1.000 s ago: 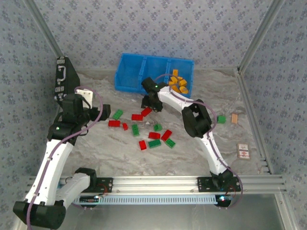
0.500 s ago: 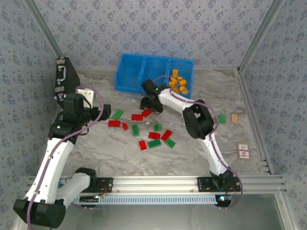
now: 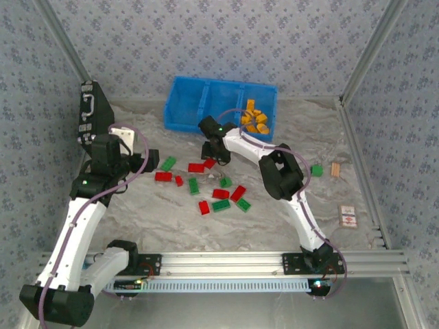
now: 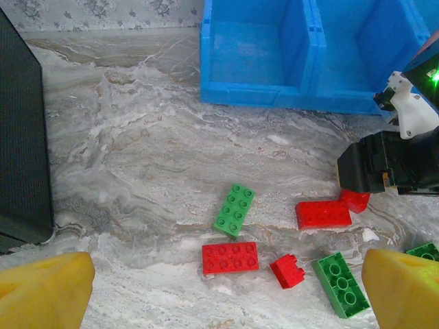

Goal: Sort the legos into containers by color
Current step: Pick up the lego from the center of the table.

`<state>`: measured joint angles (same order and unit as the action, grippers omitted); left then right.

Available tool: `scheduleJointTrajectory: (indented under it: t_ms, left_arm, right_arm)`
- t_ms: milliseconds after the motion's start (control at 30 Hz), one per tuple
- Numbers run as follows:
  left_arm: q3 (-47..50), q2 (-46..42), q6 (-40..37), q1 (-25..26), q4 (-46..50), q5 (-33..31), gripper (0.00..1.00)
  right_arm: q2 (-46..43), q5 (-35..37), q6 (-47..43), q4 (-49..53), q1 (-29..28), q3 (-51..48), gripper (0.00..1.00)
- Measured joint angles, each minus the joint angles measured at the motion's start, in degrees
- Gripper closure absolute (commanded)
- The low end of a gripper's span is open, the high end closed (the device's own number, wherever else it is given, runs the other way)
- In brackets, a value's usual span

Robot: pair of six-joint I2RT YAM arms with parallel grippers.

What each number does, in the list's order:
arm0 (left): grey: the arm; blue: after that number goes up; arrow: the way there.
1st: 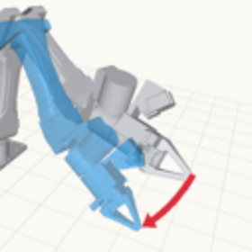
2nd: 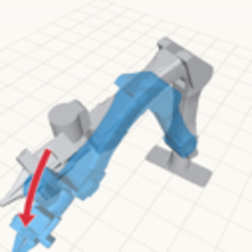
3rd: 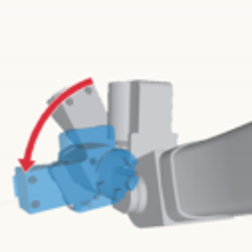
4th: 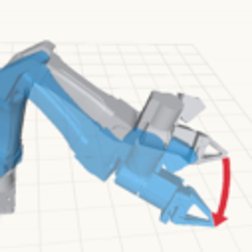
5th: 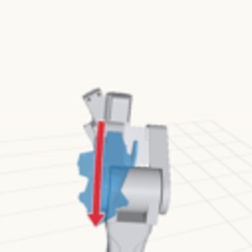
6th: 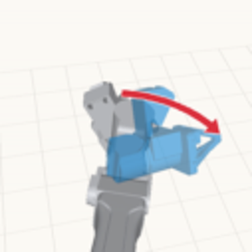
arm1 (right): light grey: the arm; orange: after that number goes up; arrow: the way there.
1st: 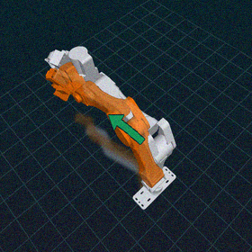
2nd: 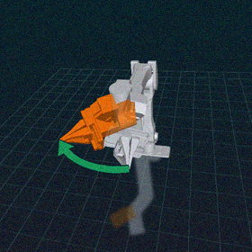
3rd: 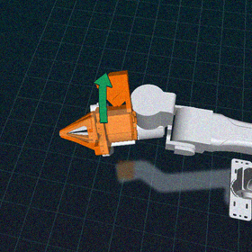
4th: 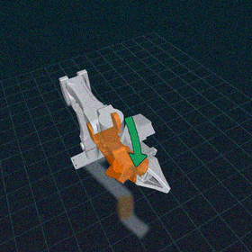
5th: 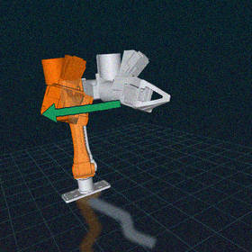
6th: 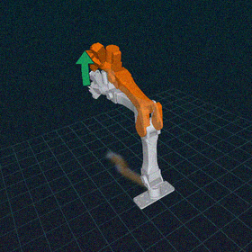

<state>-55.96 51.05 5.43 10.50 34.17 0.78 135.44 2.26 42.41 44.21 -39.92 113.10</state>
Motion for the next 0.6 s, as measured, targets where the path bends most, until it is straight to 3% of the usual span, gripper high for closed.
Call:
scheduleJointTrajectory:
  t_ms: [133, 333, 600]
  left_arm:
    - [0.02, 0.00, 0.02, 0.00, -0.15, 0.02, 0.00]
    - [0.02, 0.11, 0.15, 0.00, -0.15, 0.04, 0.00]
    - [0.00, 0.81, 0.15, 0.00, -0.17, 0.04, 0.00]
  right_arm:
    - [0.11, 1.29, -0.57, 0.52, -0.26, 0.00, 0.44]
    - [0.11, 2.58, -1.70, 1.40, -0.39, -0.15, 0.61]
    - [-1.22, 2.73, -4.09, -0.13, -0.22, -2.21, 0.70]
